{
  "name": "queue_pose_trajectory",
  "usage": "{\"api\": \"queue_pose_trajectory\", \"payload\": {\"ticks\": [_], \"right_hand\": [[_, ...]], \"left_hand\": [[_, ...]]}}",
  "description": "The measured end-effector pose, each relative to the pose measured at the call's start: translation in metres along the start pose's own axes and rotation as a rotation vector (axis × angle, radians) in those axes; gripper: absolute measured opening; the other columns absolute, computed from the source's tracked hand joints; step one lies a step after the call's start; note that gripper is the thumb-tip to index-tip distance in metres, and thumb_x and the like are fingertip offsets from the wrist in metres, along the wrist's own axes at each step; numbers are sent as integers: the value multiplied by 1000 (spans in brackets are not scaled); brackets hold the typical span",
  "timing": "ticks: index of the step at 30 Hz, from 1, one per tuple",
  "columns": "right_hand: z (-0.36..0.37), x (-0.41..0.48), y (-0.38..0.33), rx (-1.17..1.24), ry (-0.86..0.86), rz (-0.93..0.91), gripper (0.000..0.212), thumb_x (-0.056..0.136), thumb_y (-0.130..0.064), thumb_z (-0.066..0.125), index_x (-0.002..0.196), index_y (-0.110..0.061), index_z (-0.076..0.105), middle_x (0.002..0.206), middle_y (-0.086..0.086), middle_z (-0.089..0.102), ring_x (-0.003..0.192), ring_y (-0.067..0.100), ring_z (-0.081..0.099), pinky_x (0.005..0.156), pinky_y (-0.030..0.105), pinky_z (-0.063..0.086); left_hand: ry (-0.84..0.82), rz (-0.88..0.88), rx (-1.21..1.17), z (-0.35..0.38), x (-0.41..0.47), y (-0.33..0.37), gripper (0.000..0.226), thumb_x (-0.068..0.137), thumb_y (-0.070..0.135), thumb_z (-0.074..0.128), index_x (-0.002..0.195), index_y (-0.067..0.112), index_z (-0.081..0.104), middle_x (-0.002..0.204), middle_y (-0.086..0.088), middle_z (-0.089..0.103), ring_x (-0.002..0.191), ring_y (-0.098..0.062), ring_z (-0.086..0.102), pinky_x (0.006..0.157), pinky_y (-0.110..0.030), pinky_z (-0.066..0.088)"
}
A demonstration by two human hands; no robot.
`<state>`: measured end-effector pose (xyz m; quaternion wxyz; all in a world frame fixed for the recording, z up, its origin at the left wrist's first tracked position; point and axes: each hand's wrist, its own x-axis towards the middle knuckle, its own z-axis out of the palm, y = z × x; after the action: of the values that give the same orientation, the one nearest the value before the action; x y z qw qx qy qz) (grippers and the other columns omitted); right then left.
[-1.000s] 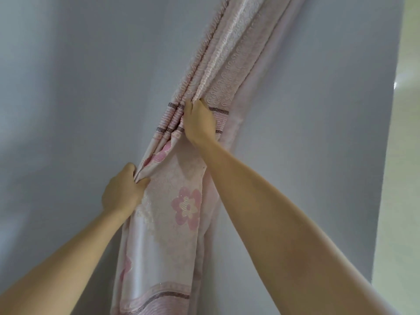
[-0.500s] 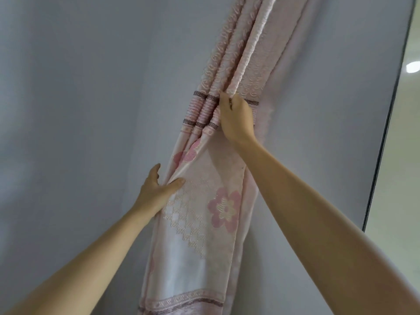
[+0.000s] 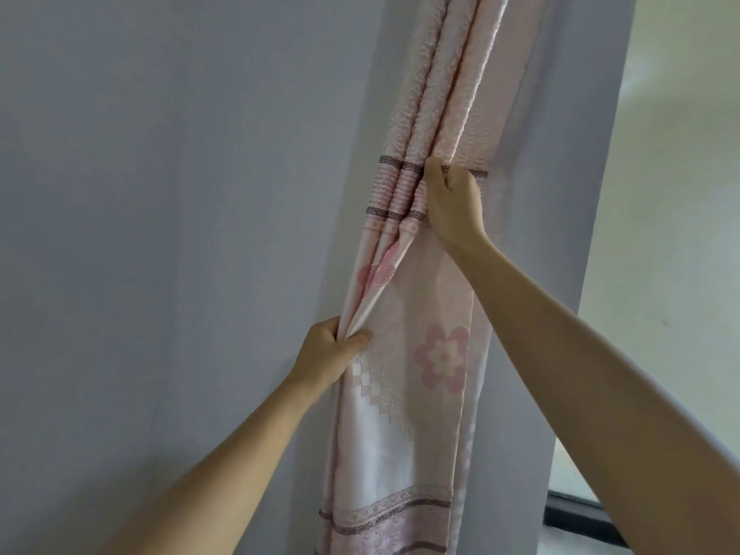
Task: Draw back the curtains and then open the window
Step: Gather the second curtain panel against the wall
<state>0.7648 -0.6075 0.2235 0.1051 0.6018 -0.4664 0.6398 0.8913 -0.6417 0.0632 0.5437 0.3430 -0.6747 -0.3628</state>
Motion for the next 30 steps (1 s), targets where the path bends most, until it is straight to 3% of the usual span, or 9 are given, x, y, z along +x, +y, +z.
{"api": "queue_pose_trajectory", "payload": {"ticks": [3,5,7,10,13,16,23,26,30], "right_hand": [[13,-23,2,-89,-26,-8,27,90,-30,45,75,-8,44,78,3,49,69,18,46,67,35,36],[18,-51,13,-120,-42,31,38,85,-43,49,102,-9,47,107,4,53,96,24,51,84,42,42],[20,-88,27,-152,-25,89,54,78,-56,44,116,-17,43,129,7,48,118,29,44,98,50,37],[22,-141,49,-182,-34,175,51,85,-47,38,129,-20,38,147,7,34,135,28,28,108,54,27],[21,-186,63,-190,-74,298,45,95,-34,36,137,-18,31,151,7,26,140,26,21,113,52,22],[16,-237,75,-204,-112,418,45,95,-31,36,138,-19,30,151,8,26,140,24,22,115,47,21],[-24,-394,99,-301,-415,708,49,95,-32,39,140,-31,22,146,7,37,131,25,39,105,39,35],[-59,-480,94,-308,-414,923,50,94,-36,38,140,-33,20,146,6,38,132,24,38,106,38,34],[-114,-587,65,-322,-277,1223,50,94,-34,40,140,-30,23,144,4,42,131,17,39,106,32,34]], "left_hand": [[-6,56,99,-2,-13,-15,23,77,23,64,59,14,52,57,-1,52,53,-17,48,50,-22,36],[8,96,237,-1,-26,-28,39,78,22,63,52,24,35,49,7,41,47,-12,40,46,-25,29],[-20,99,315,2,-40,-45,38,78,25,62,53,25,32,50,6,42,50,-15,43,48,-28,30],[-107,18,314,11,-60,-75,31,76,26,58,56,19,35,53,0,44,53,-22,45,51,-30,30],[-140,-100,267,29,-87,-103,31,79,21,57,56,16,38,51,-1,44,53,-25,48,54,-31,34],[-144,-223,242,47,-119,-132,30,81,22,57,57,17,40,55,-2,50,65,-32,54,58,-31,36],[-255,-376,333,73,-178,-196,18,79,28,58,81,10,59,91,-18,68,88,-37,62,71,-37,47],[-328,-492,407,85,-214,-224,26,78,27,58,89,4,61,98,-22,68,93,-40,62,77,-39,48],[-364,-596,388,98,-256,-255,32,79,29,61,90,-1,58,99,-26,66,93,-41,60,74,-38,44]]}}
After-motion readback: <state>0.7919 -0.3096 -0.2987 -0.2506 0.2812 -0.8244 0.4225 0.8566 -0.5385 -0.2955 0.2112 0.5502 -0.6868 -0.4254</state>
